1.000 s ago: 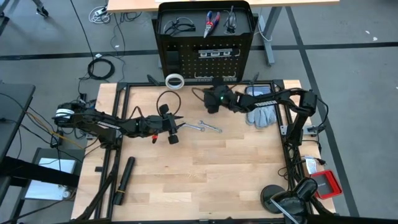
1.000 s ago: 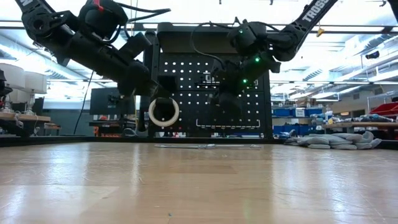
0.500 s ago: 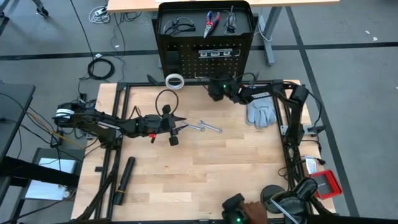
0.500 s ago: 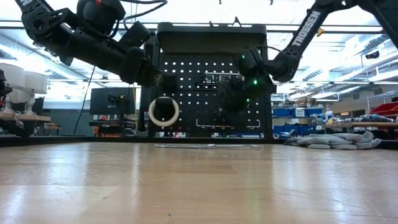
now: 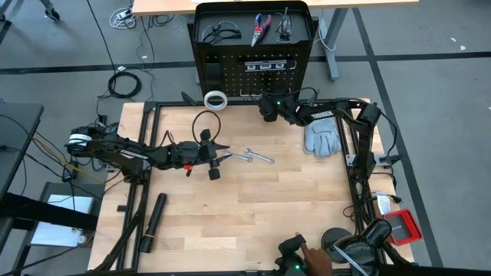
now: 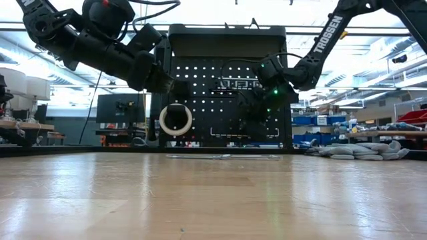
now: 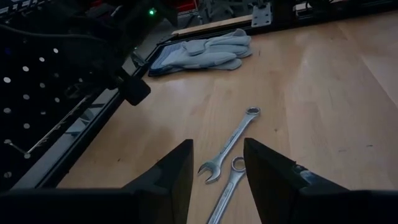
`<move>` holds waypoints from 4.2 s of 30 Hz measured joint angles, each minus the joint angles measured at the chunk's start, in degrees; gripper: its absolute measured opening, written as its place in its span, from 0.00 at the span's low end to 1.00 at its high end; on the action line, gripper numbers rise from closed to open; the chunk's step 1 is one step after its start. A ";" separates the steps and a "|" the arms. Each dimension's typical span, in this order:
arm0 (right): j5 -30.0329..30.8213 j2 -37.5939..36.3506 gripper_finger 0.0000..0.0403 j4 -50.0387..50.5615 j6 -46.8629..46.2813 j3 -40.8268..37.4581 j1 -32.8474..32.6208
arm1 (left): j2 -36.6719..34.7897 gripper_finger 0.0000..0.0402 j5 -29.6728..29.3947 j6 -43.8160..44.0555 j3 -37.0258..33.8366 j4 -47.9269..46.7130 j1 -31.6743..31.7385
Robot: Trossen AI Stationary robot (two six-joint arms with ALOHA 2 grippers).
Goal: Hang tools onto peg board
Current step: Put the black frame leveler on the black pegboard, then hang the right silver wrench on the black pegboard
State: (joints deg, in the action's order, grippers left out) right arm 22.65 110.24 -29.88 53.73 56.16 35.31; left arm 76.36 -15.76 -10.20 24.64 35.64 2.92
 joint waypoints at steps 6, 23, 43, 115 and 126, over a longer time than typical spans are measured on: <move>1.69 -0.19 0.46 0.54 -0.02 0.00 -1.00 | 0.00 0.37 -0.01 0.00 0.01 -0.10 0.00; 2.86 -8.04 0.46 1.06 -6.67 0.00 -8.60 | 0.02 0.37 -0.01 0.88 -0.01 -0.46 0.00; -15.73 -16.48 0.46 36.44 -46.99 -4.97 -26.20 | 0.90 0.37 4.55 10.68 -0.02 -2.33 5.10; -12.46 -16.72 0.00 18.30 -48.08 -19.82 -26.99 | 33.92 0.37 13.63 5.59 38.67 -32.96 6.17; -13.35 -16.81 0.12 18.04 -49.22 -19.80 -26.97 | 36.85 0.37 16.47 0.91 39.26 -30.09 6.86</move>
State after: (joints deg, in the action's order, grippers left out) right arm 9.30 93.43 -11.84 4.52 36.36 8.34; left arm 113.20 0.71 -9.29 63.90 5.55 9.78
